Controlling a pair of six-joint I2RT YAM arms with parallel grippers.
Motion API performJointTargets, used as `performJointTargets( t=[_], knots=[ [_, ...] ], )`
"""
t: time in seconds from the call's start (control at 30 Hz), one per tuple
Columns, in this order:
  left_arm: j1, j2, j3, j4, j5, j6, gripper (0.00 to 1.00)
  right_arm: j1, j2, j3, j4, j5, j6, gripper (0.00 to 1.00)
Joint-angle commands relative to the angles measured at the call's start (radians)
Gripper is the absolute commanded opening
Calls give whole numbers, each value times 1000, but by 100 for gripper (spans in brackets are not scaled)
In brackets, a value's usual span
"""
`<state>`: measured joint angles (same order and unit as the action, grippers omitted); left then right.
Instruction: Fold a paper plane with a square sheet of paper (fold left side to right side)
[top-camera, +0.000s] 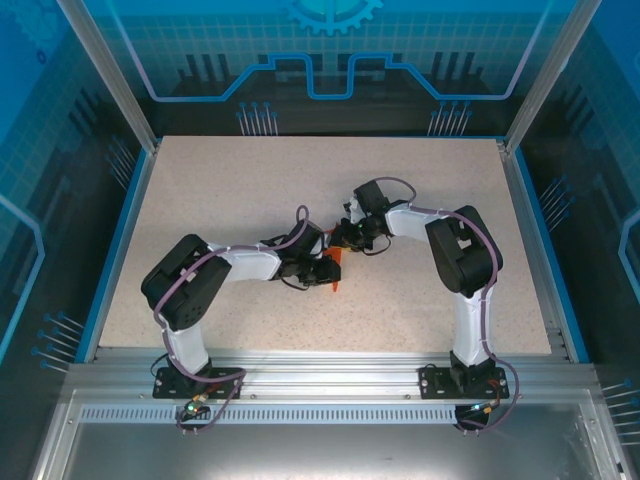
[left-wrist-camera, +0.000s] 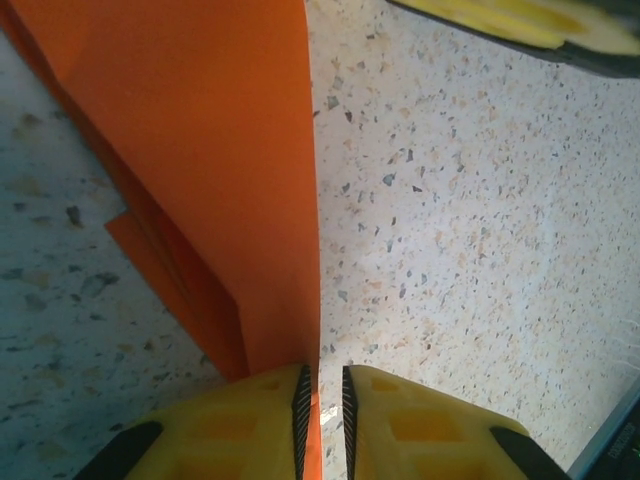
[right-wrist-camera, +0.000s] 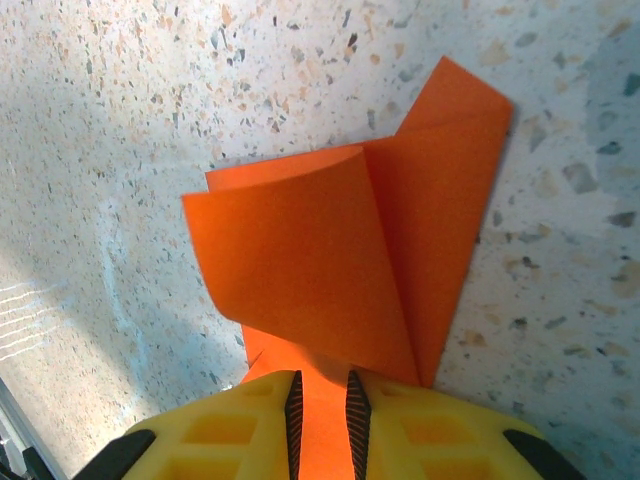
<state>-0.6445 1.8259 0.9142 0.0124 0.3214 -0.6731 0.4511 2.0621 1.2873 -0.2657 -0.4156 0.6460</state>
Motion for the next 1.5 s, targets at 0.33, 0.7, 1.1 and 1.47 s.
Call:
performJointTargets(
  t=[0.33,0.7,1.1,1.47],
  knots=[
    [-9,39,-37,-41,-24,-19,15,-44,-123,-68,19,-50,-36,17],
    [-9,36,-25,-83,-60,-15,13,-1,-208,-225,96,-139,-8,14],
    [-10,43,-12,-147,-109,1,9,35,-71,-121,76,-93,-14,14],
    [-18,78,-7,-176,-129,21,7,25,8,-21,-11,-20,-81,14]
  ],
)
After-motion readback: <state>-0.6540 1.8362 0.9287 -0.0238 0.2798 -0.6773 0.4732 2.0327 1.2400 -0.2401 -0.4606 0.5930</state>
